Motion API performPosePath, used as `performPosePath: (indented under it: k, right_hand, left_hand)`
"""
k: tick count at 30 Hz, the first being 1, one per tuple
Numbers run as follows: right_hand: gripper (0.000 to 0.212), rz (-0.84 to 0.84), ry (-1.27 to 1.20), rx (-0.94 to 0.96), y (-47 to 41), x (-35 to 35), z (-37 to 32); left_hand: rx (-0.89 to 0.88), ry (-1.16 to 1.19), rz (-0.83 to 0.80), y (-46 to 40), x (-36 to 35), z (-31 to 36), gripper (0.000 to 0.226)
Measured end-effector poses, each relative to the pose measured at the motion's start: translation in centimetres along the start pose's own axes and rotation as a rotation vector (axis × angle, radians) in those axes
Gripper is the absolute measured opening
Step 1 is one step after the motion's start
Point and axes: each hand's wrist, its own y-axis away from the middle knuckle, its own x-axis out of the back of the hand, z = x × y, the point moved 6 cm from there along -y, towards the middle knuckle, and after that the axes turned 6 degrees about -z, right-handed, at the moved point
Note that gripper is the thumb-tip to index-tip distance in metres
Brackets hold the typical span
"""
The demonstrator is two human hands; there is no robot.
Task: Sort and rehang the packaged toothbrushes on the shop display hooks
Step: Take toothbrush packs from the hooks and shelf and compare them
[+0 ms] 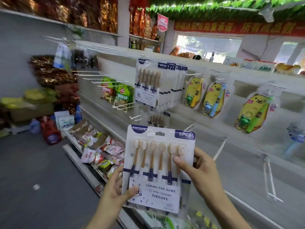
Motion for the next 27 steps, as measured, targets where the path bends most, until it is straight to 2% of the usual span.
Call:
performPosePath:
  k: [3, 5, 7, 12, 15, 21, 27]
  right_hand:
    - [0.03, -0.02, -0.004, -0.023, -2.4, -2.2, 2.5]
    - [0.032, -0.038, -0.024, -0.046, -3.9, -3.7, 4.6]
    - [0.032, -0.051, -0.038, -0.062, -5.4, -5.0, 6.6]
    - [0.027, -0.044, -0.06, -0.106, -9.5, -7.6, 11.9]
    - [0.028, -0.033, -0.065, -0.126, -12.4, -8.7, 14.8]
    - [0.031, 0.0, -0.078, -0.186, -16.9, -10.3, 19.4]
    - [0.027, 0.068, -0.047, -0.225, -19.7, -10.6, 22.0]
  left_hand:
    - [0.01, -0.022, 0.04, -0.6, 2.9, -0.5, 0.069]
    - [0.029, -0.061, 0.063, -1.4, 4.8, -1.2, 0.063]
    - [0.034, -0.106, 0.066, -2.4, 6.6, -1.9, 0.063]
    - [0.105, -0.19, 0.089, -6.6, 11.3, -4.5, 0.091]
    - [0.161, -0.25, 0.085, -9.4, 13.8, -6.2, 0.085]
    - [0.211, -0.376, 0.079, -14.8, 17.1, -8.6, 0.058]
    - [0.265, -0.446, -0.017, -19.2, 18.9, -10.5, 0.063]
